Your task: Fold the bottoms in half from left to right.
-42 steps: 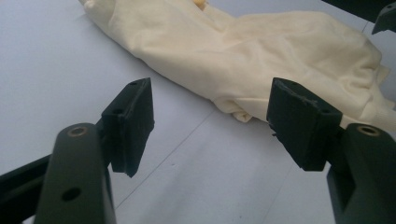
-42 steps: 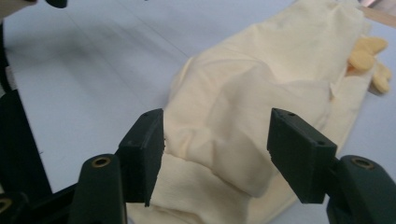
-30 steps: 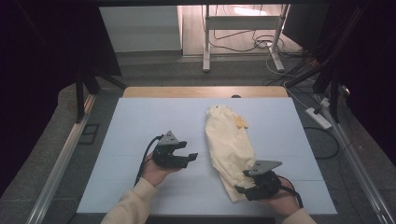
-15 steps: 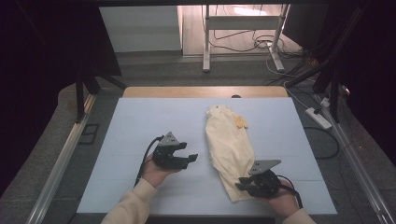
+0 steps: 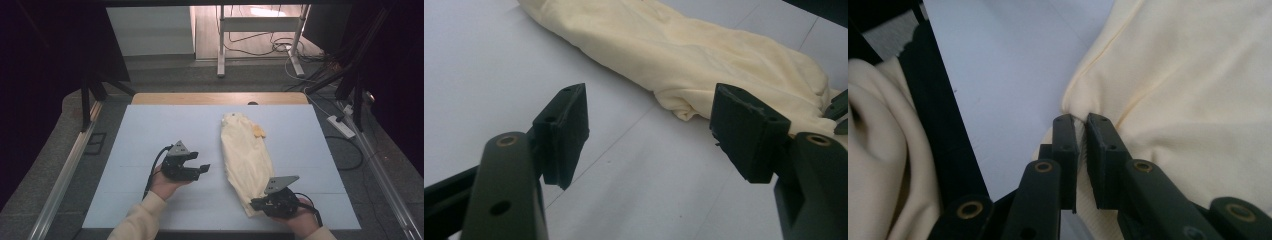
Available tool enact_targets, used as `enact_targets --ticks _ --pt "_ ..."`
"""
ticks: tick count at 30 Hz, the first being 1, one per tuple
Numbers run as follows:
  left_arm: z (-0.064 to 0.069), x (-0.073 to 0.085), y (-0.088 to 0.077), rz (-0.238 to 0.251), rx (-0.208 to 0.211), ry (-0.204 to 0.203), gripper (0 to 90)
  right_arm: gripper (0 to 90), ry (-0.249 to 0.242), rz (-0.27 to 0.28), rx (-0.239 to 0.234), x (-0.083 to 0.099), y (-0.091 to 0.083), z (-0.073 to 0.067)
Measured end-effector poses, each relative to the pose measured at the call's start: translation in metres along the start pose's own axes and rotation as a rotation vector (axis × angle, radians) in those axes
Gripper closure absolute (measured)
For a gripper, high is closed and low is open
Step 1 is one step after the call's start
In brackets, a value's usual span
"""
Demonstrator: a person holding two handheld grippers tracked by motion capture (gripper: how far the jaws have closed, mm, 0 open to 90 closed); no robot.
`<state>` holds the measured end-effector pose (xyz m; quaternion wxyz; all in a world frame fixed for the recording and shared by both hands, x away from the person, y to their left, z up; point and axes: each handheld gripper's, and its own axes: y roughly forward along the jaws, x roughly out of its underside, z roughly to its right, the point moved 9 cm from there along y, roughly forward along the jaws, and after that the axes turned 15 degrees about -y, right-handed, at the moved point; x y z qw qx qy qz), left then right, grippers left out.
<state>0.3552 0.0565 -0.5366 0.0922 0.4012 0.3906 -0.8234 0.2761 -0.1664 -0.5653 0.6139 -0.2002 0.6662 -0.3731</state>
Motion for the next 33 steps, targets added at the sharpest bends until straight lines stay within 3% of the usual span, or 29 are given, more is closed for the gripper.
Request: enact_targets --ticks 3,5,7,10,13,15,19,29,33 --pt "-0.001 0.0 0.0 0.0 -0.001 -0.002 31.6 72.6 -0.02 0.01 -0.001 -0.001 -0.002 -0.001" --pt "-0.001 0.0 0.0 0.001 -0.001 -0.002 31.5 67.5 -0.043 0.02 0.023 -0.004 -0.006 0.0" --pt "-0.001 -0.001 -0.001 0.004 -0.002 0.0 31.5 60.9 -0.034 0.055 0.073 -0.009 -0.014 0.007" --pt "-0.001 -0.001 -0.001 0.007 -0.003 0.0 31.1 50.4 0.042 0.118 0.19 -0.013 -0.03 0.03" --pt "-0.002 -0.001 -0.002 0.008 -0.004 0.002 31.0 45.8 0.087 0.112 0.294 -0.008 -0.037 0.055" --pt "-0.002 -0.001 -0.002 0.008 -0.004 0.002 31.0 44.4 0.113 0.099 0.327 -0.004 -0.037 0.067" --pt "-0.002 -0.002 -0.003 0.012 -0.003 -0.001 31.0 40.1 0.164 0.061 0.346 0.003 -0.027 0.086" --pt "-0.003 -0.002 -0.003 0.013 -0.005 -0.001 30.8 32.6 0.228 -0.015 0.335 0.014 -0.01 0.1" --pt "-0.003 -0.003 -0.004 0.014 -0.004 -0.002 30.8 30.8 0.26 -0.053 0.308 0.021 -0.003 0.101"
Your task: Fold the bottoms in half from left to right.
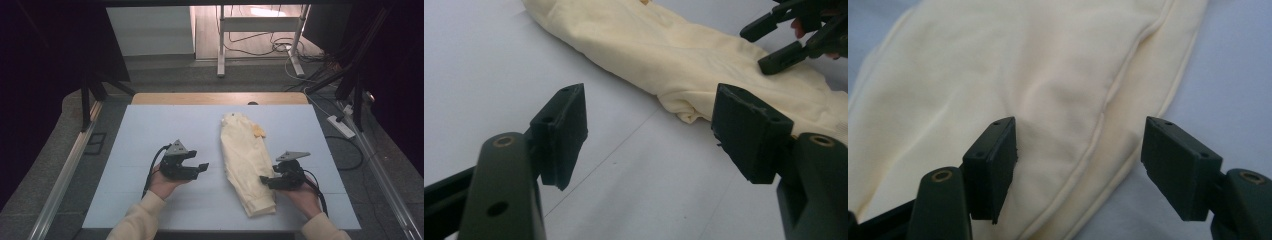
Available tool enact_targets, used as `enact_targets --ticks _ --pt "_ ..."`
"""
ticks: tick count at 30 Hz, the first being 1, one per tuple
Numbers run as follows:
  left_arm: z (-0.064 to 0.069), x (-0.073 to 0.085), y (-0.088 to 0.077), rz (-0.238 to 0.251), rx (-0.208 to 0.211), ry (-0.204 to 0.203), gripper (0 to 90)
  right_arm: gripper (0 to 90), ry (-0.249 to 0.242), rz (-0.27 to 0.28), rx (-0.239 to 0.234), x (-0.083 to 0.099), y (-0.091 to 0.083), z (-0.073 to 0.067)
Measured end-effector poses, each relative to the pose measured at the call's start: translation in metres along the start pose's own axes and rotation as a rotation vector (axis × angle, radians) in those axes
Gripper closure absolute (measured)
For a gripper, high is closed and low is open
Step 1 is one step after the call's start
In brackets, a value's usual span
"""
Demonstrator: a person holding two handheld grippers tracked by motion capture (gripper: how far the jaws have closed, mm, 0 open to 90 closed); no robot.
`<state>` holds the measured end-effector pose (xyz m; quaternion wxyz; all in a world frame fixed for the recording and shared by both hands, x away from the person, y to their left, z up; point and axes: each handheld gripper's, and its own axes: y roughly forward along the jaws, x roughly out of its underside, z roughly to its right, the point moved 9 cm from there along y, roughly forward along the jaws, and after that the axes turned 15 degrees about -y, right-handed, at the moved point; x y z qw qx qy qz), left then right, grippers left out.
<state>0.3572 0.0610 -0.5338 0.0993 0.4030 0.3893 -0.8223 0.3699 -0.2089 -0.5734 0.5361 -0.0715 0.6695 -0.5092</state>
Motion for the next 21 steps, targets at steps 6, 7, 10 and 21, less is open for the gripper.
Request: enact_targets --ticks 6,7,10,21 --pt "-0.001 -0.001 -0.002 0.01 -0.001 -0.004 30.7 30.5 0.013 -0.045 -0.01 0.008 0.007 -0.004" --pt "-0.002 -0.001 -0.003 0.01 -0.001 -0.004 30.6 30.7 0.015 -0.044 -0.011 0.008 0.007 -0.004" --pt "-0.002 -0.002 -0.003 0.013 0.001 -0.006 30.6 35.9 0.011 -0.046 -0.017 0.008 0.007 -0.005" --pt "-0.003 -0.002 -0.003 0.011 0.001 -0.005 30.3 72.4 0.025 -0.028 -0.125 0.005 0.005 -0.018"
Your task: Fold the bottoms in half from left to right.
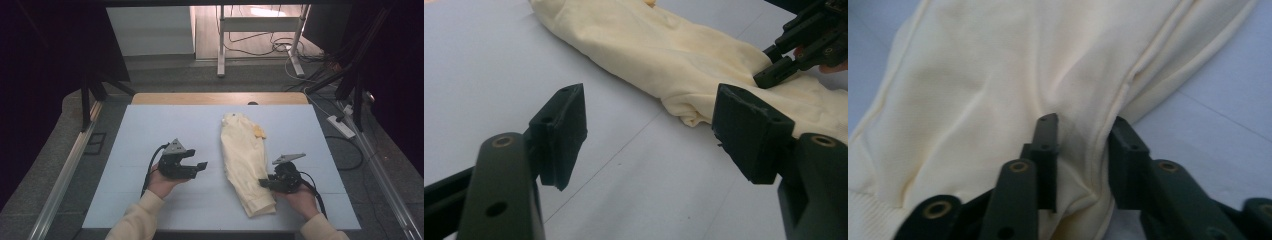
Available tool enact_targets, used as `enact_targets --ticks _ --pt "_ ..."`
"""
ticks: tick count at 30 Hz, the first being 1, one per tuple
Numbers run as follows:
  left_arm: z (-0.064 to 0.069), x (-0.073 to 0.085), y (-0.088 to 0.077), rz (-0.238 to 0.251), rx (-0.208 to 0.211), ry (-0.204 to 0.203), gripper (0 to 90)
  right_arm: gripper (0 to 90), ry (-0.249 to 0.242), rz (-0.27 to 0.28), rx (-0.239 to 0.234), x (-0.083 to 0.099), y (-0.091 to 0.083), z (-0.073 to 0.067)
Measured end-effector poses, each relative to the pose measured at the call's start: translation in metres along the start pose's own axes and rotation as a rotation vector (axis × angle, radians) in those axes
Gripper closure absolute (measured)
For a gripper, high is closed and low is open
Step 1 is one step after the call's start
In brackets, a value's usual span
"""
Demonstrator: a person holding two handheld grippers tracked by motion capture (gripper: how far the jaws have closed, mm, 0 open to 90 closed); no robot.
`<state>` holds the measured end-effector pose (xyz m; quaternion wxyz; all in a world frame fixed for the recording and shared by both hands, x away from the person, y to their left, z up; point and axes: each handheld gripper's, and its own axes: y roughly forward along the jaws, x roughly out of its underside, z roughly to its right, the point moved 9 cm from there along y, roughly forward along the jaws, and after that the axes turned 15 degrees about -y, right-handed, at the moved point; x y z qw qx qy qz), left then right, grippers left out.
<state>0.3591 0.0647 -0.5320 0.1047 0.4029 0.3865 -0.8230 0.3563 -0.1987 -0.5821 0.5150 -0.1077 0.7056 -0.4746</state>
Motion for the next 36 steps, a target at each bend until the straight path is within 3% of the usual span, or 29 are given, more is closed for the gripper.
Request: enact_targets --ticks 4,10,25,30,36 --pt "-0.002 -0.001 -0.001 0.003 0.0 -0.007 30.2 77.3 -0.039 -0.005 0.001 -0.003 0.001 -0.008" --pt "-0.002 0.0 -0.001 0.001 -0.001 -0.006 30.2 77.7 -0.048 0.007 -0.025 -0.006 0.005 -0.019" --pt "-0.003 -0.001 -0.003 0.004 0.004 -0.005 30.2 79.0 -0.095 0.011 -0.15 -0.009 0.008 -0.062" --pt "-0.002 -0.001 -0.003 0.006 0.007 -0.006 30.2 79.0 -0.107 0.011 -0.165 -0.002 0.002 -0.07" --pt "-0.001 -0.001 -0.003 0.005 0.006 0.0 30.3 77.6 -0.152 0.019 -0.14 -0.001 -0.001 -0.071"
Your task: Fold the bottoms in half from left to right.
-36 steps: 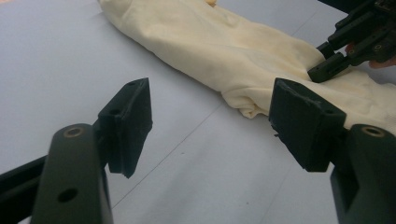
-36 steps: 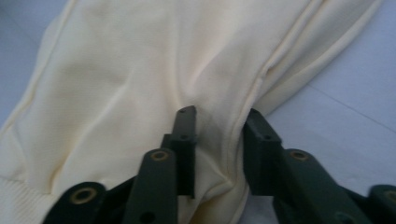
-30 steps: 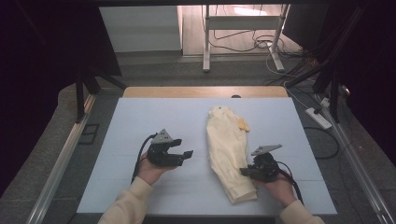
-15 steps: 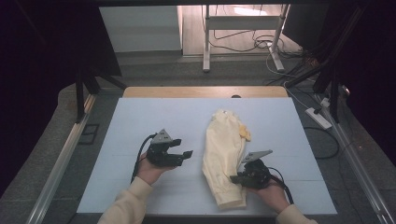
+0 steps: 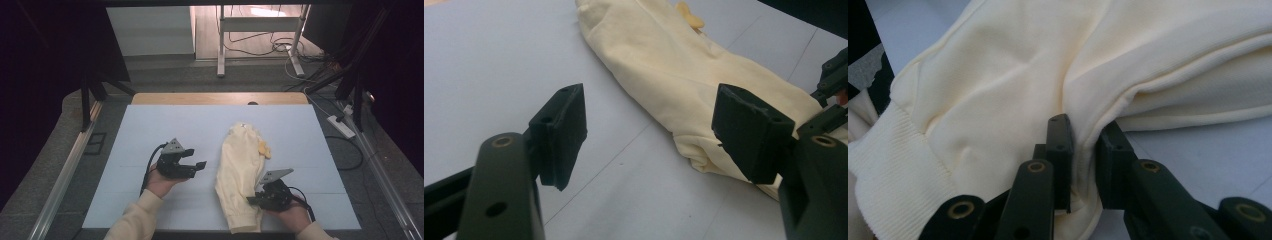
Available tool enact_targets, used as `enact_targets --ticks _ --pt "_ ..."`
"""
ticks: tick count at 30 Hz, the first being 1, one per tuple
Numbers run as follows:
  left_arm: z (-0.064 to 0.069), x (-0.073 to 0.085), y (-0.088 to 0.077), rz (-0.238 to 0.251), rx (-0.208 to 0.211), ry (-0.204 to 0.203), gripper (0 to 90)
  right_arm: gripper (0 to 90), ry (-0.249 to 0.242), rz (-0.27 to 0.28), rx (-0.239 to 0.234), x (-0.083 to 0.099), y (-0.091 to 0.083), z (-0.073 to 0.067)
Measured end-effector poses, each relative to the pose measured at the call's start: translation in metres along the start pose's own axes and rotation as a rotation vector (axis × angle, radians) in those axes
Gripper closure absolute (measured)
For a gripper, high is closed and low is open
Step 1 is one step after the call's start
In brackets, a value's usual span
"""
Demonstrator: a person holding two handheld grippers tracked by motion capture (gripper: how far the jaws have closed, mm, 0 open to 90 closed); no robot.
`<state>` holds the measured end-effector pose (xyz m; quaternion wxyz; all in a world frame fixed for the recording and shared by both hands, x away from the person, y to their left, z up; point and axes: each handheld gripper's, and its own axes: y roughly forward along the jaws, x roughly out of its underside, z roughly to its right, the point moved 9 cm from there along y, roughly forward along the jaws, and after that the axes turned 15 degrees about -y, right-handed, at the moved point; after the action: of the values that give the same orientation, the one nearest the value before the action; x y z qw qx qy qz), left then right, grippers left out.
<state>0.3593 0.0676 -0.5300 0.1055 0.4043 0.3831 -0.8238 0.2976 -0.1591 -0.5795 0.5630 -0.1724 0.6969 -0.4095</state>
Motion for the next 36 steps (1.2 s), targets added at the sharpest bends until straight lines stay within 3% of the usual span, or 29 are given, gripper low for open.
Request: enact_targets --ticks 5,14,36 --pt "0.0 0.0 0.0 0.003 0.001 -0.002 30.2 63.3 0.004 0.02 0.006 -0.001 -0.004 0.004" --pt "-0.001 -0.001 -0.002 0.006 -0.001 0.002 30.2 41.7 0.006 0.12 0.126 -0.008 -0.021 0.025" --pt "-0.003 0.0 -0.002 0.001 -0.003 0.005 30.1 33.6 0.003 0.202 0.222 -0.01 -0.033 0.051"
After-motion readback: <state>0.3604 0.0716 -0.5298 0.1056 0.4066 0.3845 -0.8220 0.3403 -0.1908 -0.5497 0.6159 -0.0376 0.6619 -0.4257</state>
